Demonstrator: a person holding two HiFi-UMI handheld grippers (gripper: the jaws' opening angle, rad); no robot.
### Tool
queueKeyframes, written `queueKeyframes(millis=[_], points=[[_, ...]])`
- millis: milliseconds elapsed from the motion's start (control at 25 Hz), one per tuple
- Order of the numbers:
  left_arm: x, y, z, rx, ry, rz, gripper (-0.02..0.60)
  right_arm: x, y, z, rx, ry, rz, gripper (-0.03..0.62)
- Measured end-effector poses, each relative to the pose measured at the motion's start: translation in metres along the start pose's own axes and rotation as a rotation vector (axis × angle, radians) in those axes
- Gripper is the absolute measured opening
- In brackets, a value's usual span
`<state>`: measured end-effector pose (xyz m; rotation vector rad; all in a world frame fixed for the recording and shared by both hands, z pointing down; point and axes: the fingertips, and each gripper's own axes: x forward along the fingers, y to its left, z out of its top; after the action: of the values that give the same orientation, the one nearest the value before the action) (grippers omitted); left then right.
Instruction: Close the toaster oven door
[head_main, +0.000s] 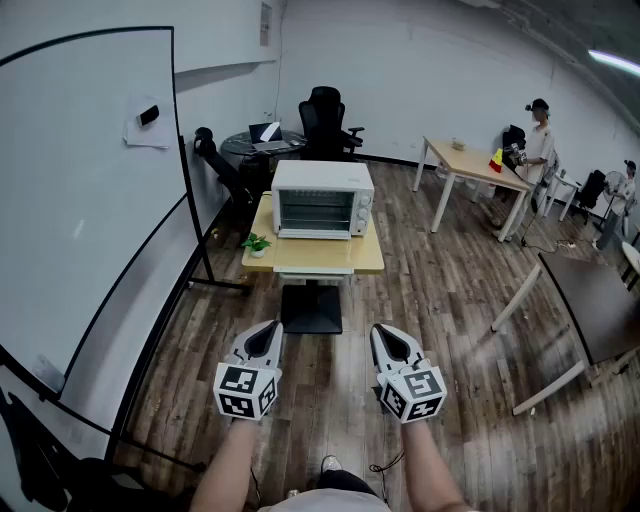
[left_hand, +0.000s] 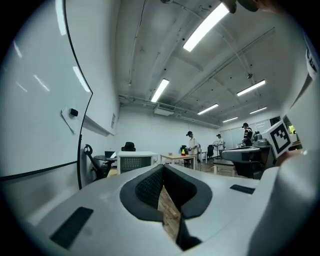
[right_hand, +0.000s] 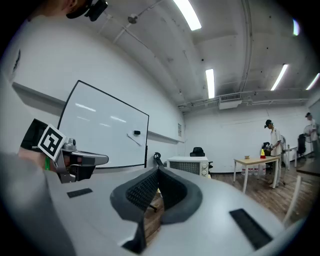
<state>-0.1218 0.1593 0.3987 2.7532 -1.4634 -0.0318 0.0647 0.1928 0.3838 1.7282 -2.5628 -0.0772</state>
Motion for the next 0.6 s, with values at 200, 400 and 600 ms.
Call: queueKeyframes(millis=[200, 400, 600], points=[[0.0007, -0.0093, 0.0031, -0.001, -0.003, -0.007, 0.014, -0.006, -0.0071, 0.0016, 0.009, 0.004, -0.012, 0.0], [0.0021, -0.0108, 0.0064, 0.0, -0.008, -0.008, 0.014, -0.006, -0.0077, 0.0041, -0.002, 0.006, -0.011, 0.0], [0.0054, -0.0119, 0.0036, 0.002, 0.001, -0.006, 0.014, -0.0033, -0.0112, 0.0028, -0.003, 0.01, -0.01, 0.0]])
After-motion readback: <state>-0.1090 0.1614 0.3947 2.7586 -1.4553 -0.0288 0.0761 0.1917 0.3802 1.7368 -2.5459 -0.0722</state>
